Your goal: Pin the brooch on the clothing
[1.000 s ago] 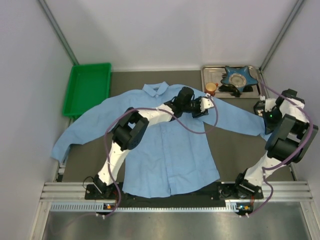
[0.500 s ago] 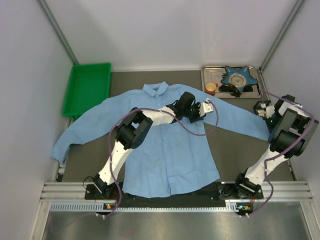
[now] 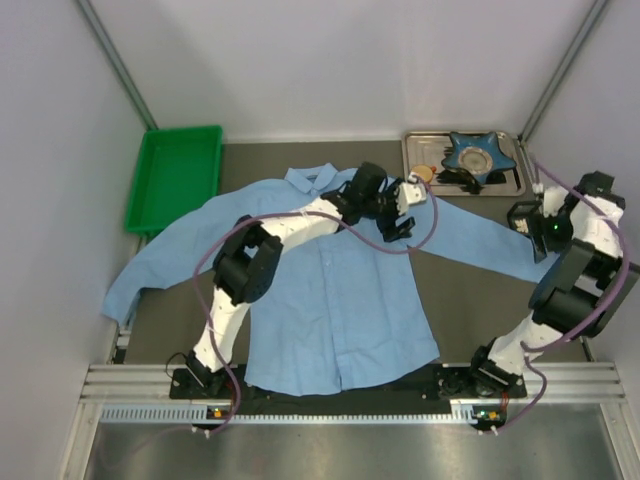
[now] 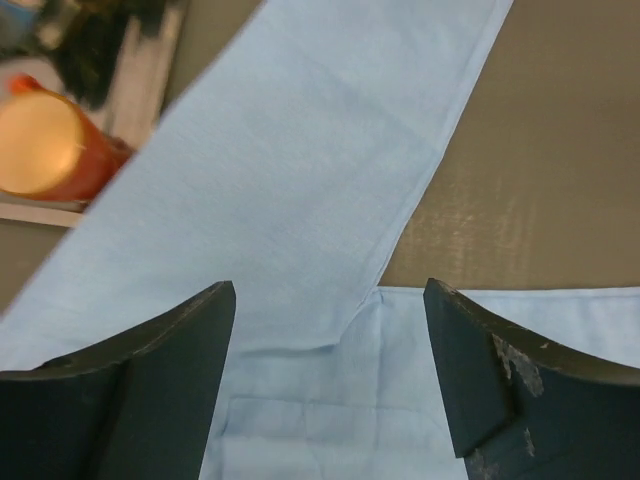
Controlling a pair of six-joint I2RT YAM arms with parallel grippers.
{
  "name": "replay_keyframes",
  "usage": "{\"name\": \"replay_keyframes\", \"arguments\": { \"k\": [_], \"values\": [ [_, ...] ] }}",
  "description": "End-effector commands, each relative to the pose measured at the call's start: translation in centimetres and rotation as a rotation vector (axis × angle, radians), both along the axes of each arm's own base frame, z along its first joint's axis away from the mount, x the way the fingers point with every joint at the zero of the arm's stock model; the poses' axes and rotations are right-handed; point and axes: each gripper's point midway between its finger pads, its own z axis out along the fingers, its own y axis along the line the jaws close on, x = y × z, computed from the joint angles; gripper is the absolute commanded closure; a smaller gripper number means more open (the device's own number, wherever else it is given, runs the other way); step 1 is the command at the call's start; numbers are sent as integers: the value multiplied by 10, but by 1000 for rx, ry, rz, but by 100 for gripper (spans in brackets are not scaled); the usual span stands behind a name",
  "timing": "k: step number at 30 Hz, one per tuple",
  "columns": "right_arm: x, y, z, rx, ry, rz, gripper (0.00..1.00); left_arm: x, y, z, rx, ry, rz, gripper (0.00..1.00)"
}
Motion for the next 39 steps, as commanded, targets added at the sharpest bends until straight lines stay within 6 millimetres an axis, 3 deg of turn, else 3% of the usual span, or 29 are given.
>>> {"name": "replay_keyframes", "arguments": {
  "k": [1,2,3,4,5,7,8,9,10,11,12,16,19,22,25,29,34,39],
  "values": [
    [30,30,109,44,-367,87,27,-12,22,136,-122,-95,49,16],
    [34,34,127,49,-419,87,23,-18,37,148,-127,-103,69,14],
    [38,39,141,58,-465,92,17,-19,46,154,-129,-110,92,1],
    [45,49,164,84,-541,99,15,-24,57,146,-115,-82,112,1],
    [47,52,174,96,-574,98,12,-25,74,167,-137,-96,140,1],
    [57,66,192,138,-632,118,8,-29,93,175,-158,-21,195,1],
    [62,70,202,145,-659,117,8,-24,116,183,-181,10,249,1],
    [68,72,207,146,-674,119,8,-24,127,187,-204,45,277,1],
    [73,70,210,134,-679,77,9,-26,139,179,-213,118,325,1],
    [83,72,205,131,-666,61,10,-19,162,193,-244,107,387,1],
    [93,68,202,119,-671,44,14,-16,172,198,-262,102,424,1],
    [122,58,179,112,-644,-113,20,-1,224,194,-292,132,622,1],
    [138,58,151,89,-604,-148,25,-1,246,193,-320,180,659,1],
    [142,49,119,26,-533,-167,27,2,259,188,-351,270,682,1],
    [137,40,87,-8,-457,-190,32,2,261,178,-356,355,660,3],
    [133,45,58,14,-452,-176,33,4,259,174,-361,374,645,4],
    [131,45,21,69,-420,-156,33,-9,244,177,-380,408,513,4],
    [135,35,10,89,-452,-168,30,-9,242,180,-396,412,499,4]
  ]
}}
